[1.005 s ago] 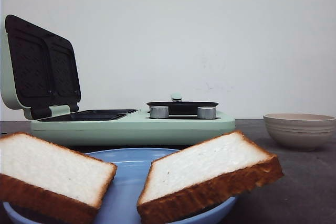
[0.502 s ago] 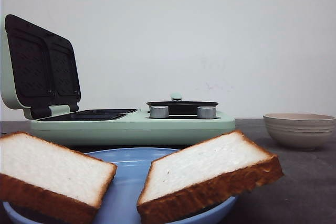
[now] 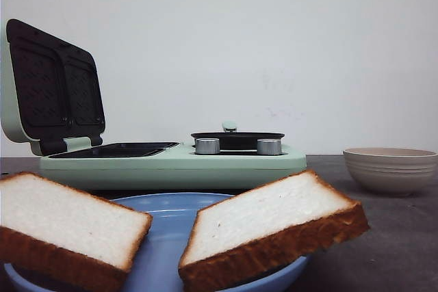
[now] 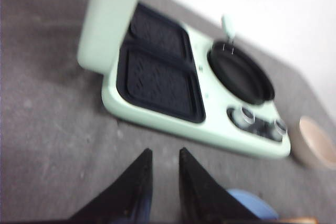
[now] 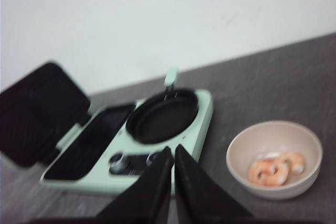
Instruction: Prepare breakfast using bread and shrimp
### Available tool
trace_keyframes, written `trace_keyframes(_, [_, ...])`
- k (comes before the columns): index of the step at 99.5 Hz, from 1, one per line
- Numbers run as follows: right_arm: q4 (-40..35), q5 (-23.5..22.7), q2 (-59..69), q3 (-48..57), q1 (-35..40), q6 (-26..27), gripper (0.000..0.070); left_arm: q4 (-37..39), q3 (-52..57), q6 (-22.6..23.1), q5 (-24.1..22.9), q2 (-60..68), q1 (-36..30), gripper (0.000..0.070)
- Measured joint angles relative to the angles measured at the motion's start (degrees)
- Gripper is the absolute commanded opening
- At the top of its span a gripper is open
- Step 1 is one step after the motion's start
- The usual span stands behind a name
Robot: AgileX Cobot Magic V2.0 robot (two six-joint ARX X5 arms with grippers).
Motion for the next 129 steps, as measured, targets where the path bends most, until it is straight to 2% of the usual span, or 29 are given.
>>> trace_keyframes(4, [-2.3,-0.9,1.4,1.2,0.0,-0.5,0.0017,-2.6,2.4,1.4,-0.2,1.9,-0.7,0.0014])
trace_keyframes(6, [-3.4,-1.2,2.1,1.7,0.0,-0.8,0.0047,-3.8,3.5,2.1,-0.2,2.8,-1.1,0.0015])
trace_keyframes(13, [-6.6,-2.6,4.1,2.8,0.0,-1.3,0.0239,-7.1,6.0,3.4,-0.2,5.3,-2.0,0.0017])
trace_keyframes(16, [-7.6,-3.1,4.6,3.0,0.1,-1.5,0.0301,-8.3,6.6,3.7,-0.2,6.3,-2.4,0.0023])
trace_keyframes(24, [-9.9,-3.5,5.5,3.0,0.5,-1.6,0.0313,-11.5,6.8,4.0,0.4,8.5,-3.0,0.0030])
trace_keyframes(29, [-11.3,-3.5,5.6,3.0,0.8,-1.6,0.0313,-14.3,6.8,4.0,1.4,10.2,-3.3,0.0064])
trace_keyframes(31, [-11.7,-3.5,5.6,3.0,1.0,-1.6,0.0313,-15.4,6.8,4.0,1.7,10.9,-3.4,0.0100])
trace_keyframes(40, [-13.0,-3.6,5.6,3.0,1.4,-1.6,0.0313,-18.8,6.8,3.7,3.0,13.9,-4.2,0.0363])
trace_keyframes(44, [-13.3,-3.6,5.6,3.0,1.7,-1.7,0.0313,-19.4,6.8,3.5,3.2,14.9,-4.6,0.0414])
trace_keyframes(65, [-13.3,-3.6,5.6,3.0,3.1,-2.2,0.0313,-19.4,6.8,3.2,6.4,20.6,-6.1,0.0412])
trace_keyframes(109, [-13.3,-3.6,5.6,3.0,4.1,-2.6,0.0312,-16.6,6.8,4.1,17.7,37.5,-7.8,0.0399])
trace_keyframes(129, [-13.5,-3.6,5.6,3.0,4.1,-2.6,0.0312,-13.9,6.8,5.0,18.0,43.9,-9.1,0.0391])
